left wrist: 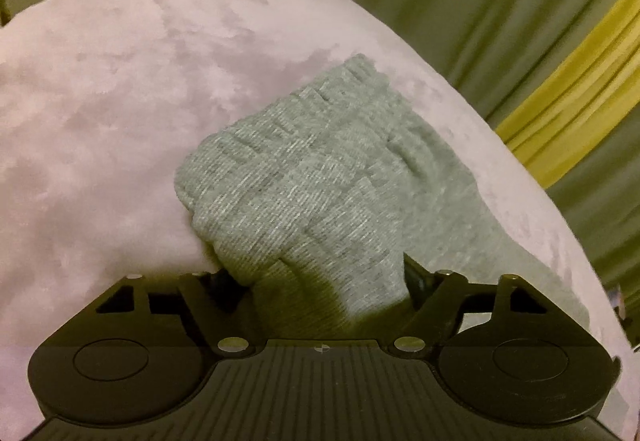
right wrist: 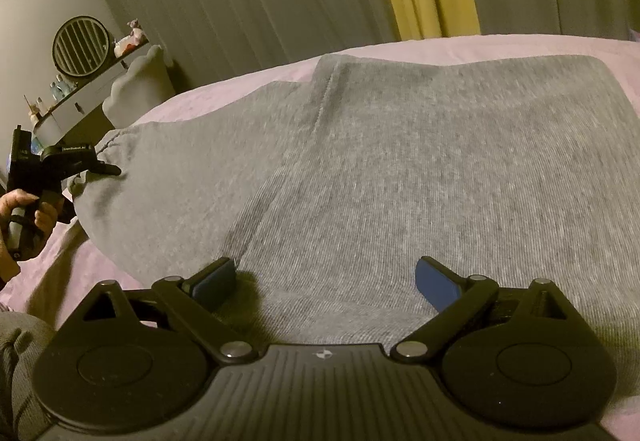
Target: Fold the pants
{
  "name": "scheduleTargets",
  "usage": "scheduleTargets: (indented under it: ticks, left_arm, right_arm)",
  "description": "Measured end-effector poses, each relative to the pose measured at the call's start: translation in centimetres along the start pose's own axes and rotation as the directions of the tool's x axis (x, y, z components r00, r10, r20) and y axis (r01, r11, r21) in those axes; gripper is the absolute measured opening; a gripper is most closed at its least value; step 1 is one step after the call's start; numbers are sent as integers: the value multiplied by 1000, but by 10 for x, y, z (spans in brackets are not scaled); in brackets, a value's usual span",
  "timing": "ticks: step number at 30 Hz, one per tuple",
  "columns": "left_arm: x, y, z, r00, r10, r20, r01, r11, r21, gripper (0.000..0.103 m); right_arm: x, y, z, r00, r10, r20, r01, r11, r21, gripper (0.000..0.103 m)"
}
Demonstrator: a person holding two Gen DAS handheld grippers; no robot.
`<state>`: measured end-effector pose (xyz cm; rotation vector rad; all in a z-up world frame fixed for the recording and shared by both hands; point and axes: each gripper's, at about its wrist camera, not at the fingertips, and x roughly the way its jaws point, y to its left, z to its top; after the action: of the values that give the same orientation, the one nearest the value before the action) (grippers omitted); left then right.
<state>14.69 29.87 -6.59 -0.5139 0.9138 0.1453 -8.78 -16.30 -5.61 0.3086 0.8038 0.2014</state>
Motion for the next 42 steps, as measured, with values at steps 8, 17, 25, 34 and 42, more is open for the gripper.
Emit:
scheduleTargets:
  ticks: [8, 17, 25, 34, 42]
  left_arm:
    - [-5, -8, 4, 1000, -5, -1, 5, 1000, 1, 46]
    - [-57, -60, 7, 994, -28, 110, 6, 981, 195, 24]
    - [-143, -189, -52, 932, -298, 206, 166, 857, 489, 24]
    - [-92, -332, -243, 927, -357, -113, 300, 526, 796, 55]
    - [-91, -299, -268, 946, -197, -258, 323, 512, 796, 88]
  right_arm:
    - [0, 3, 0, 1000, -21, 5, 21, 1000, -21, 97]
    - [-23, -5, 18, 995, -82, 55, 76, 991, 111, 97]
    - [-71, -48, 42, 955, -193, 224, 130, 954, 271, 97]
    - [-118, -109, 36, 914, -291, 281, 145, 885, 443, 97]
    - [-109, -125, 32, 964, -155, 216, 31, 871, 490, 97]
